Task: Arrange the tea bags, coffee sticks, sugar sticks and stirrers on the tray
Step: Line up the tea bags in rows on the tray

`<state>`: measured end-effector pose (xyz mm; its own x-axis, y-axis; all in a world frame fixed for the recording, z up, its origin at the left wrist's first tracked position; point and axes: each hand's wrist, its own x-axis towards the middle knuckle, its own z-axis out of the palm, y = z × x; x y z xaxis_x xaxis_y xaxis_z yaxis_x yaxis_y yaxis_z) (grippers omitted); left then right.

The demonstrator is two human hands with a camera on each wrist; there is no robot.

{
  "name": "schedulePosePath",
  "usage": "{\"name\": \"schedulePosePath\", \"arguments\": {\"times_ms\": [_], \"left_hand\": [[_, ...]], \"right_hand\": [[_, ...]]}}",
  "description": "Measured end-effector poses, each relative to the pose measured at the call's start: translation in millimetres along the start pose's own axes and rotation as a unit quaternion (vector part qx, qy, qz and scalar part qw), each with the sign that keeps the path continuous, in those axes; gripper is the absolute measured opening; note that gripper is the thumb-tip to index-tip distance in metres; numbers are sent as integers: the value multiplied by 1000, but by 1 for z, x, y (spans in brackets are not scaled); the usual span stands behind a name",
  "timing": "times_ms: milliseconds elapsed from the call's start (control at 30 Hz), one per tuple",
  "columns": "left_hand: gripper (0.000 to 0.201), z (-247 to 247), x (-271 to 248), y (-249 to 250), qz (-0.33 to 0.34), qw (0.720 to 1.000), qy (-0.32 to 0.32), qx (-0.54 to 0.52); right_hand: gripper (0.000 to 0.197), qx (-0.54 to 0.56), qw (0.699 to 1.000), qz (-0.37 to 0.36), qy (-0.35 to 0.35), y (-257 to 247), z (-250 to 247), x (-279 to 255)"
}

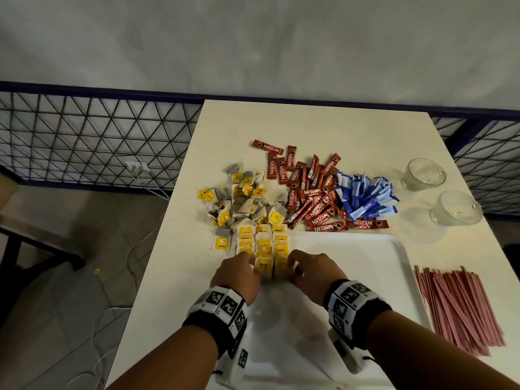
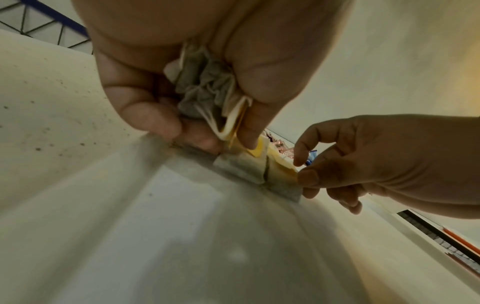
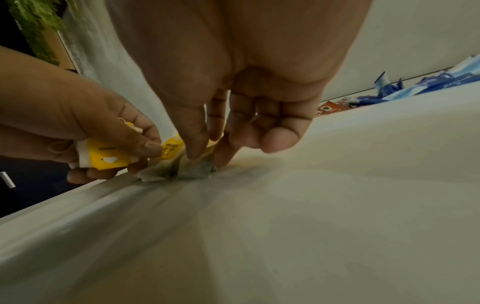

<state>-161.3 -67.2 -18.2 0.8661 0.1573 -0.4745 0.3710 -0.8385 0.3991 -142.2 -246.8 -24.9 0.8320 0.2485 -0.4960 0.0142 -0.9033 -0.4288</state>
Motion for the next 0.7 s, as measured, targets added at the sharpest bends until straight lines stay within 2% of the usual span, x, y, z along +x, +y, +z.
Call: {"name": "schedulePosePath", "arguments": {"times_ms": [67, 133, 200, 300, 433, 700], "left_hand": [[20, -2, -7, -2, 10, 1000, 15, -8], [20, -2, -16, -4, 54, 998, 21, 18], [30, 1, -23, -5, 103, 992, 15, 75], [39, 7, -27, -2, 136, 979, -2, 151], [35, 12, -21, 1, 144, 971, -9, 191], [33, 17, -9, -1, 143, 970, -12, 198]], "right_hand": [[23, -15, 1000, -6, 0, 2, 1, 0], [27, -37, 999, -20, 2, 2, 2, -2], [32, -55, 998, -35, 6, 1, 3, -3], [34, -73, 996, -43, 8, -1, 5, -2], [33, -80, 995, -49, 19, -1, 6, -2], [34, -70, 996, -58, 25, 0, 6, 0]]}}
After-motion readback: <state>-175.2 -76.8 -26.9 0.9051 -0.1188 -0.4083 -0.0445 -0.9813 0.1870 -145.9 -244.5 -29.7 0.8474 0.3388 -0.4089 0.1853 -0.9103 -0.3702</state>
